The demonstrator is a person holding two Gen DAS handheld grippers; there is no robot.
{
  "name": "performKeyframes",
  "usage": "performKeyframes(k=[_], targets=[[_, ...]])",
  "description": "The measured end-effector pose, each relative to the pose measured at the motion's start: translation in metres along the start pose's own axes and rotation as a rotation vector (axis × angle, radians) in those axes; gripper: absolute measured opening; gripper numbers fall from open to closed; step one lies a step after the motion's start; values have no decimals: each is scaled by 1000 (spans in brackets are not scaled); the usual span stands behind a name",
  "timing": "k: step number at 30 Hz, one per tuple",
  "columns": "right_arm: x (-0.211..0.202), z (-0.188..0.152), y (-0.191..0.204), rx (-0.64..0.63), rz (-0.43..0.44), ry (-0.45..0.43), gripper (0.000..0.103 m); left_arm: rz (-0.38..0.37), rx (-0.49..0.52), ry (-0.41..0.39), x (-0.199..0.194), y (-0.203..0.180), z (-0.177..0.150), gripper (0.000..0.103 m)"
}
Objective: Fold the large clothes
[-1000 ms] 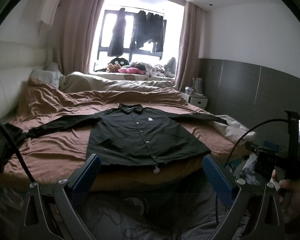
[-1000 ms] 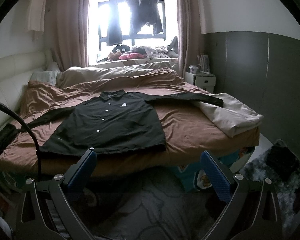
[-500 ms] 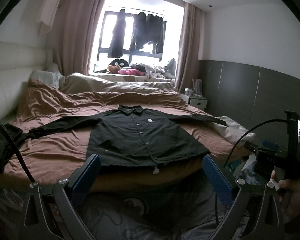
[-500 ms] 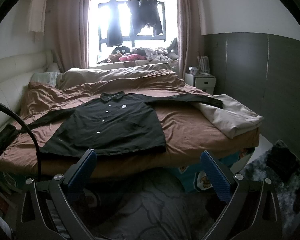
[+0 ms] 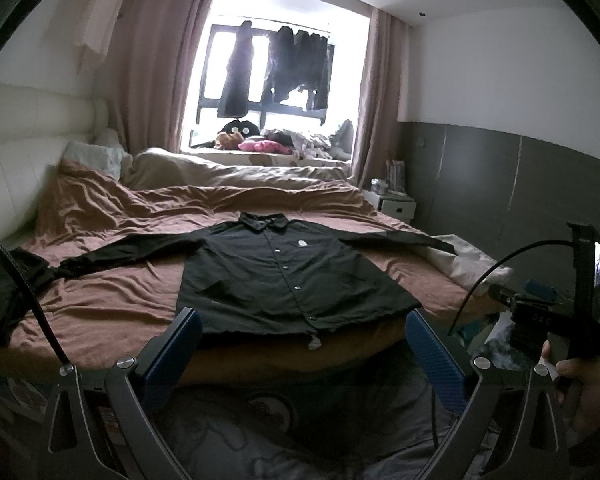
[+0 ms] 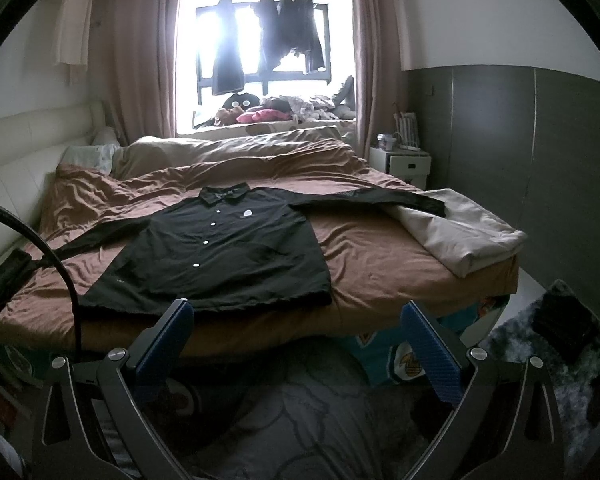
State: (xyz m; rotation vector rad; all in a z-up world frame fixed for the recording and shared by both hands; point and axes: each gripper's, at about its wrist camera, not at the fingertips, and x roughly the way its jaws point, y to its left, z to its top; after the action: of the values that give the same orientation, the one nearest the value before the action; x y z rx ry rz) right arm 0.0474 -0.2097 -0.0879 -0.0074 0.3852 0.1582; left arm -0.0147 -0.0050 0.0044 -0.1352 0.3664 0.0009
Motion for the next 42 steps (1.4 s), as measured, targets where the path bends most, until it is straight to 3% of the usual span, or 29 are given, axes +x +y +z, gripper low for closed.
performKeyframes(k=[9, 19, 42], targets=[[5, 0, 1, 8, -7, -3, 103, 14, -8, 3, 1, 9, -1, 102], [41, 9, 14, -2, 12, 30, 103, 46, -49, 4, 14, 33, 0, 102], [200, 63, 67, -25, 176, 131, 103, 225, -184, 113, 107, 152, 23, 102]])
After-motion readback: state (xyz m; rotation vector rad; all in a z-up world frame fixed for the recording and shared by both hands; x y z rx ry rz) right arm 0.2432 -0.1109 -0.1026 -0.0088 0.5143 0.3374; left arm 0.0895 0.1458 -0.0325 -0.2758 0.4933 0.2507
